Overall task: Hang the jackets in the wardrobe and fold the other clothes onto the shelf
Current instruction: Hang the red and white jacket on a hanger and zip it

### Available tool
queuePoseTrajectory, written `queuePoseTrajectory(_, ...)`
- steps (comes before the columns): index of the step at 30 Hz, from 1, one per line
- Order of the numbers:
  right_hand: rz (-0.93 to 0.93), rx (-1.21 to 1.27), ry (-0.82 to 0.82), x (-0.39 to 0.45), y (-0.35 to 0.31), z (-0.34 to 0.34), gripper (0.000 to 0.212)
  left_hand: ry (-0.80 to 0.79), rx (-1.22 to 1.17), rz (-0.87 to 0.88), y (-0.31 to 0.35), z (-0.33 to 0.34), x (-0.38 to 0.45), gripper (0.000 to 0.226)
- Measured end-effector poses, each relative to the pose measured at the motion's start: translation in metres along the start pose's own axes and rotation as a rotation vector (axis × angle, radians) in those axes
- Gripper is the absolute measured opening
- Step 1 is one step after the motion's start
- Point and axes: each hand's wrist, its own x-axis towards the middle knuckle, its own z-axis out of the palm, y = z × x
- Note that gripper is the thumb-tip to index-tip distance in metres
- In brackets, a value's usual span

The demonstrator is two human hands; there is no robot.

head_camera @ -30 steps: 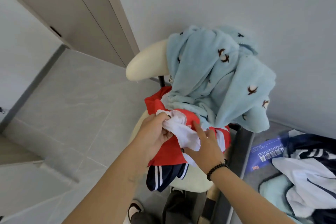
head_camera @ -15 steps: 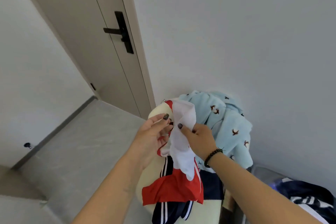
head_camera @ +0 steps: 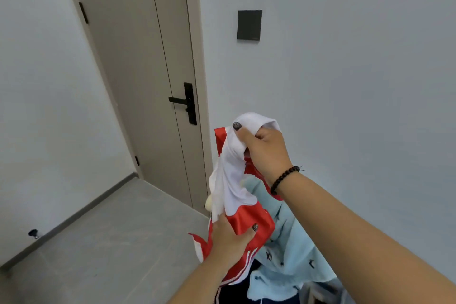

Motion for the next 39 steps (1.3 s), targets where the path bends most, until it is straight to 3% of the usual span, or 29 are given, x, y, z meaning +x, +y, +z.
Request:
queuePoseTrajectory(2,-0.056,0.014,0.026,0.002,-0.018,-0.001,0.057,0.128,-0.023,0.14,0.013,-0.009,0.005,0.024)
queuePoseTrajectory(3,-0.068,0.013,0.049,0.004,-0.024,-0.004,0.055,0.165,-0.042,0.17,0.019,-0.015,0.008,0.015)
queuePoseTrajectory(9,0.088,0.04,0.185,0.0,-0.011,-0.047,0.039,0.239,-0.297,0.175,0.073,-0.06,0.013,0.023)
queuePoseTrajectory(12,0.212,0.027,0.021,-0.019,0.015,-0.071,0.017,0.166,-0.385,0.223,0.107,-0.083,0.01,0.025)
queuePoseTrajectory(13,0.213,-0.008,-0.079,-0.028,0.024,-0.076,0.028,0.143,-0.42,0.248,0.119,-0.087,0.007,0.025)
queuePoseTrajectory(15,0.143,-0.095,-0.257,-0.045,0.04,-0.08,0.072,0.112,-0.518,0.292,0.141,-0.096,0.003,0.027)
queuePoseTrajectory(17,-0.031,-0.257,-0.352,-0.058,0.048,-0.074,0.105,0.048,-0.646,0.285,0.161,-0.104,-0.001,0.028)
queuePoseTrajectory(18,-0.133,-0.349,-0.372,-0.061,0.051,-0.068,0.111,0.008,-0.696,0.265,0.169,-0.108,-0.004,0.028)
queuePoseTrajectory(20,-0.251,-0.449,-0.34,-0.064,0.049,-0.052,0.11,-0.065,-0.755,0.24,0.18,-0.119,-0.013,0.024)
queuePoseTrajectory(25,-0.296,-0.388,-0.076,-0.052,0.024,-0.022,0.108,-0.245,-0.871,0.165,0.192,-0.146,-0.027,0.032)
queuePoseTrajectory(30,-0.385,-0.418,-0.015,-0.044,0.012,0.02,0.12,-0.227,-0.947,0.165,0.18,-0.198,-0.03,0.035)
queuePoseTrajectory(35,-0.343,-0.349,-0.183,-0.04,-0.011,0.083,0.105,-0.141,-0.996,0.089,0.146,-0.257,-0.038,0.035)
queuePoseTrajectory(39,-0.226,-0.173,-0.289,-0.034,-0.037,0.136,0.055,0.074,-0.961,0.066,0.115,-0.31,-0.049,0.037)
